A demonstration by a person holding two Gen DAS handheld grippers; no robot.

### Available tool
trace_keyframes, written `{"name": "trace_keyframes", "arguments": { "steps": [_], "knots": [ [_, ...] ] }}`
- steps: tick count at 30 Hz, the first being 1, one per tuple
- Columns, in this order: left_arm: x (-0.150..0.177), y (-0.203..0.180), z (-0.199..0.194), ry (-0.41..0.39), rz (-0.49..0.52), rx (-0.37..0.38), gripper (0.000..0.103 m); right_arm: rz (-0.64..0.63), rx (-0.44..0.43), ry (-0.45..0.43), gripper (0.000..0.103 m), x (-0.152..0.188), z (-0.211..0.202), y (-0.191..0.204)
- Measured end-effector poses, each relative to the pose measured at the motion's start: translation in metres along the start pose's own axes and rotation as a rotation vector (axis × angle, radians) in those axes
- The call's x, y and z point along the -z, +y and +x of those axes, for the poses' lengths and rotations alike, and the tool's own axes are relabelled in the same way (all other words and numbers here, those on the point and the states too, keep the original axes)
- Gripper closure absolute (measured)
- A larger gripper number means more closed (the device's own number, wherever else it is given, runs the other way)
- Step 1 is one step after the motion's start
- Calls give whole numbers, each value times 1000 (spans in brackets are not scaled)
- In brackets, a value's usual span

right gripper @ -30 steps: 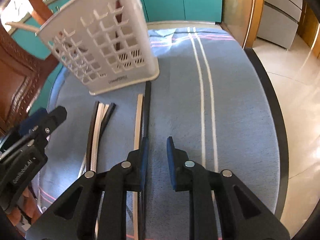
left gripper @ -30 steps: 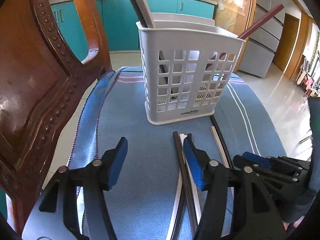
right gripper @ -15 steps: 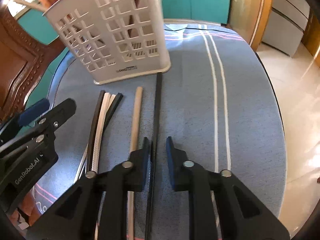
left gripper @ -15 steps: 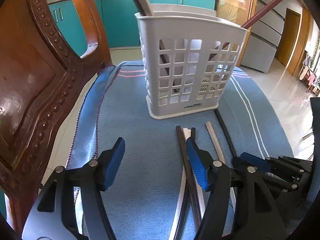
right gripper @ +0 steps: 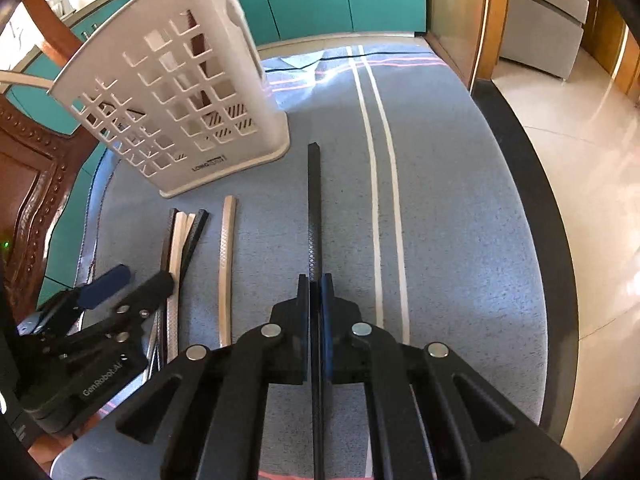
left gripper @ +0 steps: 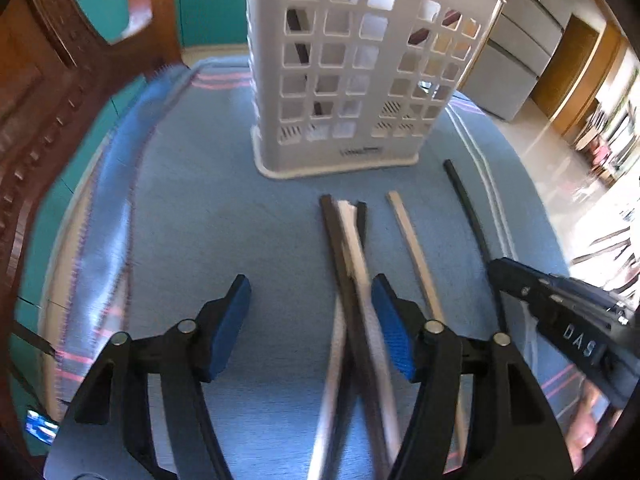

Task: Organize utensils
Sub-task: 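Close the right tool on the black chopstick while the left tool grips the light wooden one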

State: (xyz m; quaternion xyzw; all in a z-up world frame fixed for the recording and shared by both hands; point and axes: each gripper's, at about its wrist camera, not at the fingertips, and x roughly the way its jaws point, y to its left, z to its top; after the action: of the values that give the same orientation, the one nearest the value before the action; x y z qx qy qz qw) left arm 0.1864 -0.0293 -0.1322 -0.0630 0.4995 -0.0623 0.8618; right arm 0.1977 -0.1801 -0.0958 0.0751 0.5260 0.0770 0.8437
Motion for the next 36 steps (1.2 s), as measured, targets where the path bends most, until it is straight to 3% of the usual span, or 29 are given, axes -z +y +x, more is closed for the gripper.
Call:
{"name": "trace_keyframes", "arguments": {
  "steps": [2, 5, 8, 16, 19, 24, 29, 36],
  "knots": [
    [-1, 2, 1, -5, 0, 6, 75, -6, -4, -6, 96, -2, -1, 2],
    [-2, 6, 3, 3, -9, 62, 86, -9, -3, -5, 94, -2, -1, 2],
    [-2, 11, 4, 8, -23, 83, 90, -9, 3, 1, 91, -1, 0, 2],
    [-3, 29, -14, -20, -79, 71, 89, -1, 12, 8, 79, 0, 1, 0],
    [-6, 41, -19, -31, -100, 53, 66, -5, 14, 10, 78, -1, 2, 1],
    [-8, 50, -10, -19, -85, -53, 66, -18, 30, 6, 78, -1, 5, 4],
    [-12, 50, 3, 2, -55, -78, 66, -43, 99, -16, 78, -5, 11, 6],
    [-9, 34, 13, -5, 14, -141, 65, -50, 103, -12, 78, -6, 14, 8]
  ]
}}
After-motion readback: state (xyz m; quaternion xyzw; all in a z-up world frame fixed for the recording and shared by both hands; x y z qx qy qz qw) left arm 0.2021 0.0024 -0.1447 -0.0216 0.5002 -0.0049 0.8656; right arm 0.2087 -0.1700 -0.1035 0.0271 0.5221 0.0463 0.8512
